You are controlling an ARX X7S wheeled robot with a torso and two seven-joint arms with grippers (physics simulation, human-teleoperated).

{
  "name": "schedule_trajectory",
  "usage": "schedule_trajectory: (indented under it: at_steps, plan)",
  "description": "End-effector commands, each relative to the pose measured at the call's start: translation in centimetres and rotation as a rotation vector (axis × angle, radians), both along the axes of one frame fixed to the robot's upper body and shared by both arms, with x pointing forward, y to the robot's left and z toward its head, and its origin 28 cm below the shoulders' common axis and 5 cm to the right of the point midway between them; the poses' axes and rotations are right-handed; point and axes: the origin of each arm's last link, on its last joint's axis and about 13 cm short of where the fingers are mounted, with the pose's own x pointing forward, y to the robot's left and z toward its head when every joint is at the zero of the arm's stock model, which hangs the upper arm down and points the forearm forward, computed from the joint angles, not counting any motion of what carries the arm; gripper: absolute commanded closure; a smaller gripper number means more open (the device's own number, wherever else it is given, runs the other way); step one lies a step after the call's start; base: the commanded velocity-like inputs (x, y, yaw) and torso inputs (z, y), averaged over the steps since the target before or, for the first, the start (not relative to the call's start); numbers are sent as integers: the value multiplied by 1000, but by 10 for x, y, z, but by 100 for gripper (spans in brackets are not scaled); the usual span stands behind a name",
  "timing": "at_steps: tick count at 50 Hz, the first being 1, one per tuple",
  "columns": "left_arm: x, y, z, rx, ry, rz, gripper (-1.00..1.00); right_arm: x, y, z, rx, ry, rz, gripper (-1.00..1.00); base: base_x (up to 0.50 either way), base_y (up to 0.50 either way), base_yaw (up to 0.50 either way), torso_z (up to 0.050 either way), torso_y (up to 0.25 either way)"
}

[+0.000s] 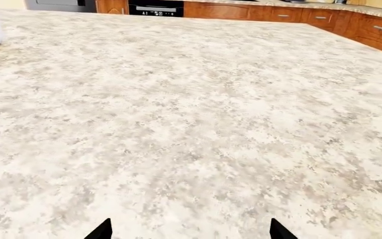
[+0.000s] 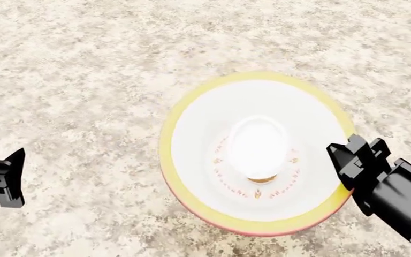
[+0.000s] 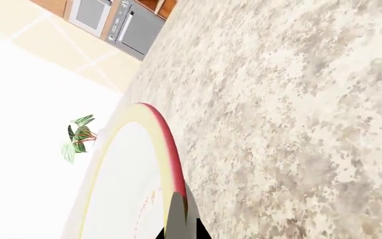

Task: Place the cup inside the bowl on the dining table and move the bowl to any counter.

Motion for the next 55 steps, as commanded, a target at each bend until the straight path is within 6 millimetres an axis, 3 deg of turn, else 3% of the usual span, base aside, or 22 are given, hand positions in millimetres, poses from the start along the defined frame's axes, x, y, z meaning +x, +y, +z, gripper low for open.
schedule_trajectory:
  at_steps: [1, 55]
  plan:
    - [-1, 0, 0, -3, 1, -5, -100, 0, 0, 5, 25, -41, 20, 100, -97, -500, 0, 0, 0]
    - [1, -1, -2, -6, 3, 1, -100, 0, -3, 0, 47, -37, -13, 100, -13, -500, 0, 0, 0]
